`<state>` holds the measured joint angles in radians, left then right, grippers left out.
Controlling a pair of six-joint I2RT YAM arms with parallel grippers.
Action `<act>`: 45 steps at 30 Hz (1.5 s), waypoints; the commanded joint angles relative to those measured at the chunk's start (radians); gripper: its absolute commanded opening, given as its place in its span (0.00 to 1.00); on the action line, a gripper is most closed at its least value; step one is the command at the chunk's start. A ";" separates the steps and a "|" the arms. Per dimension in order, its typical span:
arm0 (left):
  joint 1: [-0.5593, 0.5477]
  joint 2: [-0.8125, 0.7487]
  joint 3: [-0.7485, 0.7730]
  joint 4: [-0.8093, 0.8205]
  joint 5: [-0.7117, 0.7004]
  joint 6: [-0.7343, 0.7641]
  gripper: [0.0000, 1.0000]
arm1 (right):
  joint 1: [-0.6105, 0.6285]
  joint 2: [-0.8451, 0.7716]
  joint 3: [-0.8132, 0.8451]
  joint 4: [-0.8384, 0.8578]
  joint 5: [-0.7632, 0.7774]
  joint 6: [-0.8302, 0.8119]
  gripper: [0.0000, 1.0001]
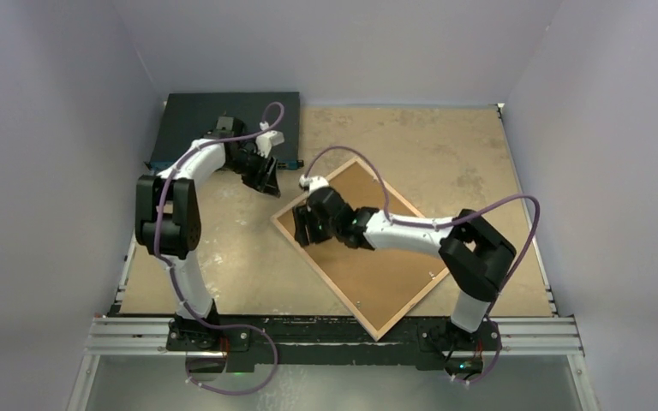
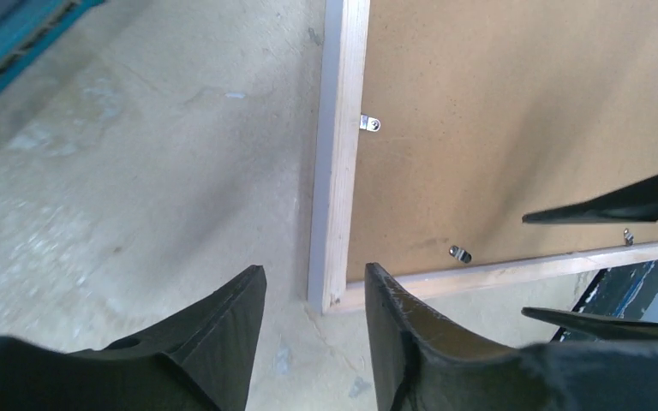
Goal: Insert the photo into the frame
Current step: Install the photo frame at the center of the board, then turn over the photo frame at the center of the board.
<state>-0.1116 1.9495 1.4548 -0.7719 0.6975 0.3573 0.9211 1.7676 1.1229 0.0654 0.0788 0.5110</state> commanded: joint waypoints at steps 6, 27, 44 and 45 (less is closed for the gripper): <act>0.033 -0.236 0.009 -0.096 -0.057 0.015 0.51 | 0.194 -0.148 -0.176 -0.260 0.180 0.074 0.61; 0.031 -0.783 -0.444 0.082 -0.032 0.225 0.59 | 0.305 -0.136 -0.155 -0.281 0.273 0.101 0.04; -0.226 -1.172 -0.685 0.118 -0.123 1.088 0.92 | 0.195 -0.336 0.077 -0.344 -0.065 -0.002 0.00; -0.261 -1.168 -0.685 0.137 -0.153 1.127 0.92 | 0.187 -0.337 0.100 -0.358 -0.074 -0.010 0.00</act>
<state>-0.2501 0.7834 0.7788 -0.7437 0.6273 1.2278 1.1465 1.4944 1.0992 -0.3111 0.1349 0.5488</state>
